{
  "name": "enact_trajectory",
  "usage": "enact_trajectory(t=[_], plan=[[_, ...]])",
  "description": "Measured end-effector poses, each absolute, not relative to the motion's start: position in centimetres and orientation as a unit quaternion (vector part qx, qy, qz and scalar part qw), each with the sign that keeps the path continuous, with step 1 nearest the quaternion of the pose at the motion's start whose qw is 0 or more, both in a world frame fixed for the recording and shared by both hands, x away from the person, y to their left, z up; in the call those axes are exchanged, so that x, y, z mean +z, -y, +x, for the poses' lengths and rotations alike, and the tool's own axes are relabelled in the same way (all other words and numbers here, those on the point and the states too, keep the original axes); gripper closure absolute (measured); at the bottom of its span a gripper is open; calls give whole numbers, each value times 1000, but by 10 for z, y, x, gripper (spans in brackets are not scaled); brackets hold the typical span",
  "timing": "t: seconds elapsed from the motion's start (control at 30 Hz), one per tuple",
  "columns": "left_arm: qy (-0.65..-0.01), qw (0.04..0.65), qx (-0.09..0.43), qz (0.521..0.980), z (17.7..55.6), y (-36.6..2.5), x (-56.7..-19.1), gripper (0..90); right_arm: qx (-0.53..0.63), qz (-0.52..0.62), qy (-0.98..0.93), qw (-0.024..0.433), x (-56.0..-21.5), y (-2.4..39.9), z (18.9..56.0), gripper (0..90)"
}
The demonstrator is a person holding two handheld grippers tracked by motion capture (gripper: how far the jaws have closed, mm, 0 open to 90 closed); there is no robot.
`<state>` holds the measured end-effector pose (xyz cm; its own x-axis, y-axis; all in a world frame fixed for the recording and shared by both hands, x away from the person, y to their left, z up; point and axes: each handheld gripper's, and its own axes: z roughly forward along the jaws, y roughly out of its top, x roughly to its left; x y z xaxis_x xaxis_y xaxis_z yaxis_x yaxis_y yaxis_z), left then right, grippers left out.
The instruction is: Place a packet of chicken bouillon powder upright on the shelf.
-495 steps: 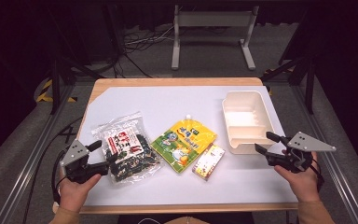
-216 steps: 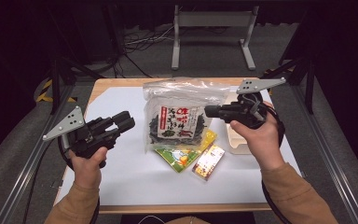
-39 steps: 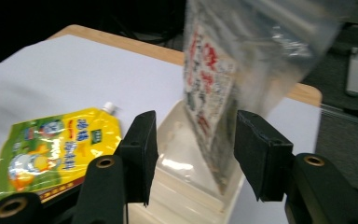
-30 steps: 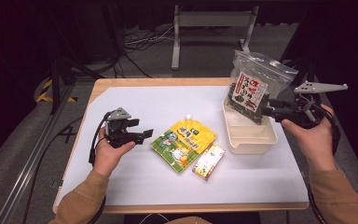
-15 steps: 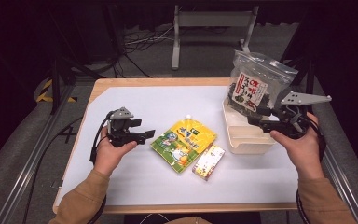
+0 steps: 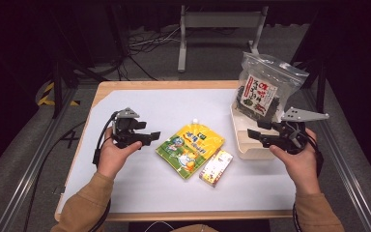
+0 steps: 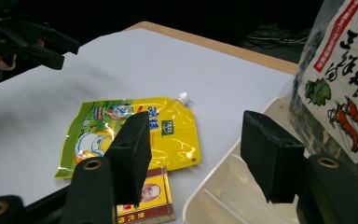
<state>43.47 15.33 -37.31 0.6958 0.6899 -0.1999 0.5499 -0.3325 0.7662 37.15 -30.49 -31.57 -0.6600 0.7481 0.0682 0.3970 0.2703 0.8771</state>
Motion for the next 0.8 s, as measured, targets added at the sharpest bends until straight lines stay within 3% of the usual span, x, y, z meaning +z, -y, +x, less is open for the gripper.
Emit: enact_trajectory(t=[0.4, 0.8], plan=[[-369, 422, 47, 827, 453, -130, -379, 317, 463, 369, -779, 205, -319, 300, 364, 430], [-368, 424, -6, 828, 473, -116, -398, 281, 459, 382, -775, 207, -326, 307, 354, 431]])
